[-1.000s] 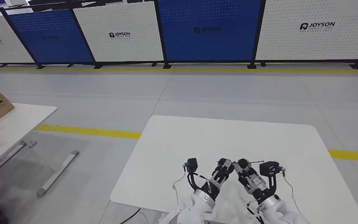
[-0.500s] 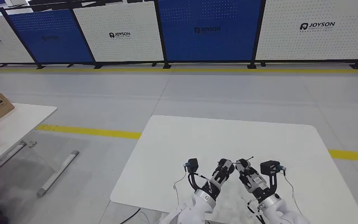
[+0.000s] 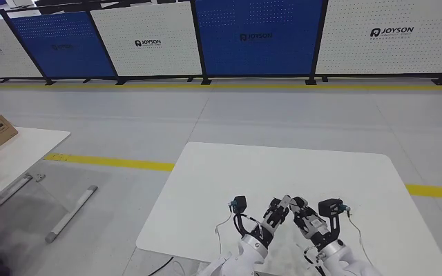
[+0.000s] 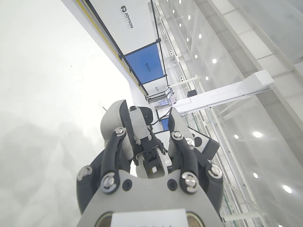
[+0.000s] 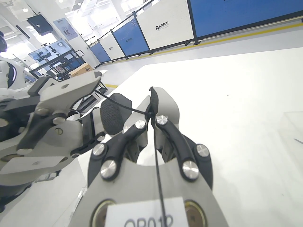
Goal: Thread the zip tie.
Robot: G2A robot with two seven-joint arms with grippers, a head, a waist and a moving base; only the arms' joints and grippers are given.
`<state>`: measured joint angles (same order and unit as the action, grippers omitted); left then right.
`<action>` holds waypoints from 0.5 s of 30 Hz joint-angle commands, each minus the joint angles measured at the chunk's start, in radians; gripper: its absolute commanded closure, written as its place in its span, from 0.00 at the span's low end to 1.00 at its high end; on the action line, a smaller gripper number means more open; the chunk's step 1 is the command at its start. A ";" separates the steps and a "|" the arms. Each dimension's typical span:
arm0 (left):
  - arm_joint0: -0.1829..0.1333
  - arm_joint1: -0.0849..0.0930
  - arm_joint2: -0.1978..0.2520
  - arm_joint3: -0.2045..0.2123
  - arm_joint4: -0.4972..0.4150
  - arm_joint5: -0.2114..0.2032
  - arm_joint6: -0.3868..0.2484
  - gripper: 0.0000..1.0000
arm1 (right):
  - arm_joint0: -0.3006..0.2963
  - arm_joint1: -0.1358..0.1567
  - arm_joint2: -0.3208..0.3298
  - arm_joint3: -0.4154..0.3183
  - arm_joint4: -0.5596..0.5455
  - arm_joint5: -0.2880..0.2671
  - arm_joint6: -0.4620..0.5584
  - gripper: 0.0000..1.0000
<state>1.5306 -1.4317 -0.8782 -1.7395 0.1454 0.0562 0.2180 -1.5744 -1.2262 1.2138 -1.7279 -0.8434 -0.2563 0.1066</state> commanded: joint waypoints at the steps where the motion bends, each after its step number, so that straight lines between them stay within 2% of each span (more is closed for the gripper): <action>1: 0.000 0.000 0.000 0.000 0.004 0.001 0.000 0.88 | -0.001 0.000 0.000 -0.002 0.000 0.001 -0.001 1.00; 3: -0.001 0.000 0.001 -0.001 0.009 0.004 0.000 0.88 | 0.000 0.000 0.000 -0.003 -0.002 0.003 -0.001 1.00; 6: -0.001 0.000 0.002 -0.002 0.019 0.006 0.002 0.93 | 0.001 0.000 -0.002 -0.005 -0.007 0.007 0.000 1.00; 8: -0.001 0.000 0.002 -0.002 0.021 0.006 0.004 1.00 | 0.002 -0.001 -0.003 -0.005 -0.010 0.009 0.001 1.00; 15: -0.006 -0.001 0.003 0.002 0.019 0.004 0.010 1.00 | 0.004 -0.001 -0.005 -0.006 -0.012 0.012 0.004 1.00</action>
<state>1.5254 -1.4329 -0.8753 -1.7378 0.1653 0.0615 0.2278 -1.5710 -1.2271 1.2088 -1.7340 -0.8567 -0.2447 0.1110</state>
